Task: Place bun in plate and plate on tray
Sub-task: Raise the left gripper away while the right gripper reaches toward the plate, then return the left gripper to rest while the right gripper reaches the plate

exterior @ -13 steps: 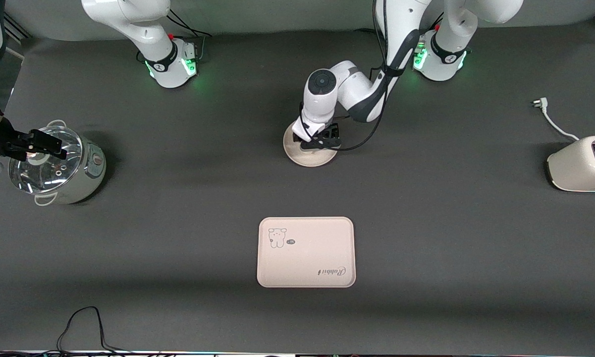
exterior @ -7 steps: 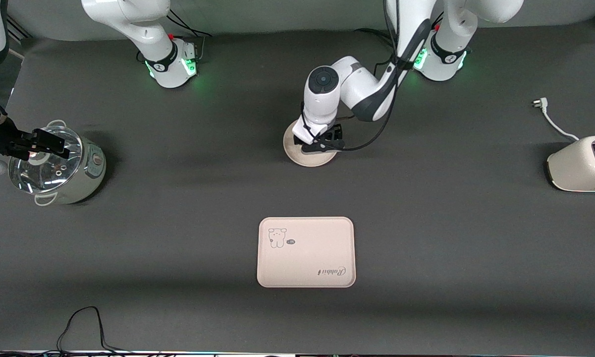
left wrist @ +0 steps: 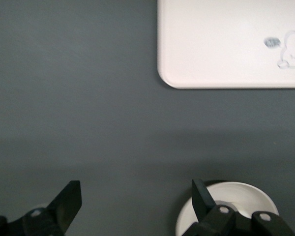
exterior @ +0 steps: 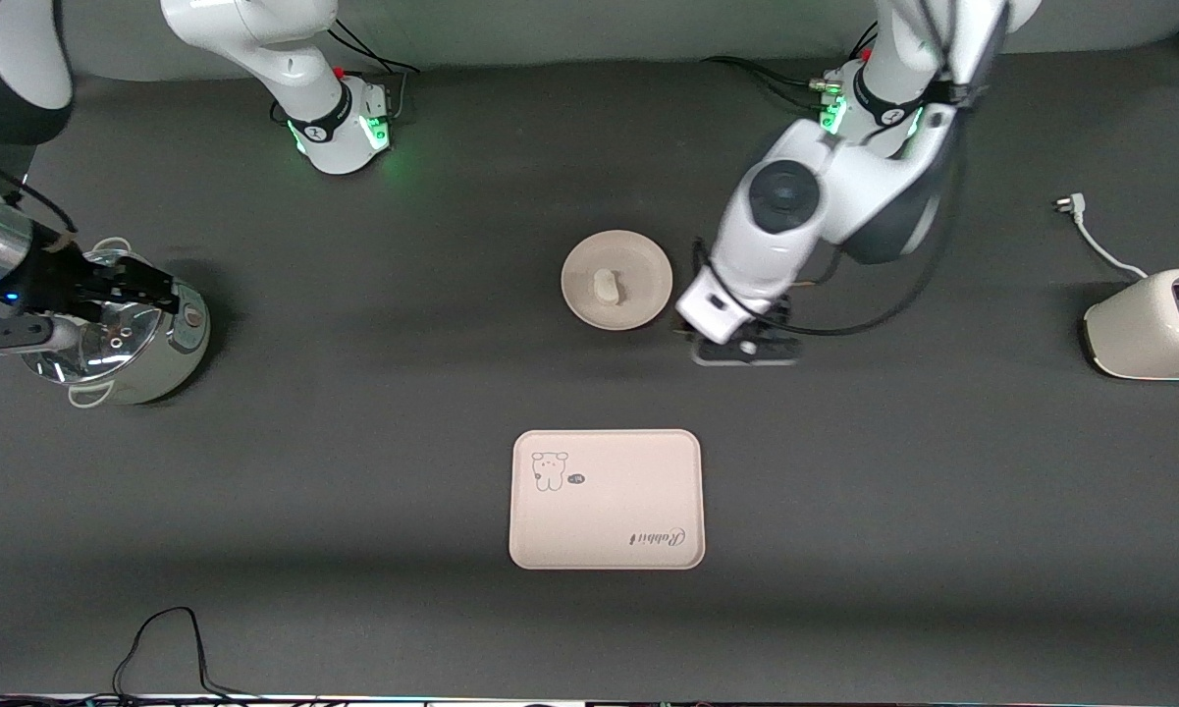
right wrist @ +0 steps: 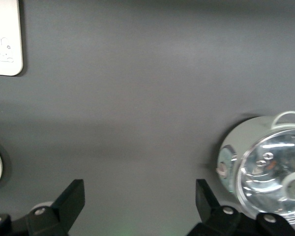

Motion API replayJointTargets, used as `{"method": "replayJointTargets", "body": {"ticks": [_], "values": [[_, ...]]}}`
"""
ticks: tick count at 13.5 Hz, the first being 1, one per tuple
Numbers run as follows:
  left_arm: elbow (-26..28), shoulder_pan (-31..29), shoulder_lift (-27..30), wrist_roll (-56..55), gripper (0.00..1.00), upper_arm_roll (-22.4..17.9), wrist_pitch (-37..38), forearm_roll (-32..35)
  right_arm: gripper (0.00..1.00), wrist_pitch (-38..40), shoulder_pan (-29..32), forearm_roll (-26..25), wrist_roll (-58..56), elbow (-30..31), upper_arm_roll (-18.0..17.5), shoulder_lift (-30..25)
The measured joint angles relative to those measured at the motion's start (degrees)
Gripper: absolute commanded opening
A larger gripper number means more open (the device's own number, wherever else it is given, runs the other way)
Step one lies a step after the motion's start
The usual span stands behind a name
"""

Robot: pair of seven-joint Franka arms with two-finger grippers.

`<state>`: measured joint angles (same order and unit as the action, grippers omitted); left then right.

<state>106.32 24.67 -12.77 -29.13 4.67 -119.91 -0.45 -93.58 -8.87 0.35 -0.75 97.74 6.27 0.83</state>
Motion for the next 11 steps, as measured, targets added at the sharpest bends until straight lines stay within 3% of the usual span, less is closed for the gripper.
{"method": "replayJointTargets", "body": {"ticks": [6, 11], "values": [[-8.58, -15.56, 3.64, 15.88, 1.0, -0.07, 9.2, 0.04, 1.0, -3.72, -21.2, 0.2, 23.11, 2.75, -0.47, -0.93], [-10.21, -25.17, 6.62, 25.42, 1.0, -0.02, 11.64, 0.05, 1.0, -9.67, -38.1, 0.93, 41.54, 3.53, -0.75, 0.91]]}}
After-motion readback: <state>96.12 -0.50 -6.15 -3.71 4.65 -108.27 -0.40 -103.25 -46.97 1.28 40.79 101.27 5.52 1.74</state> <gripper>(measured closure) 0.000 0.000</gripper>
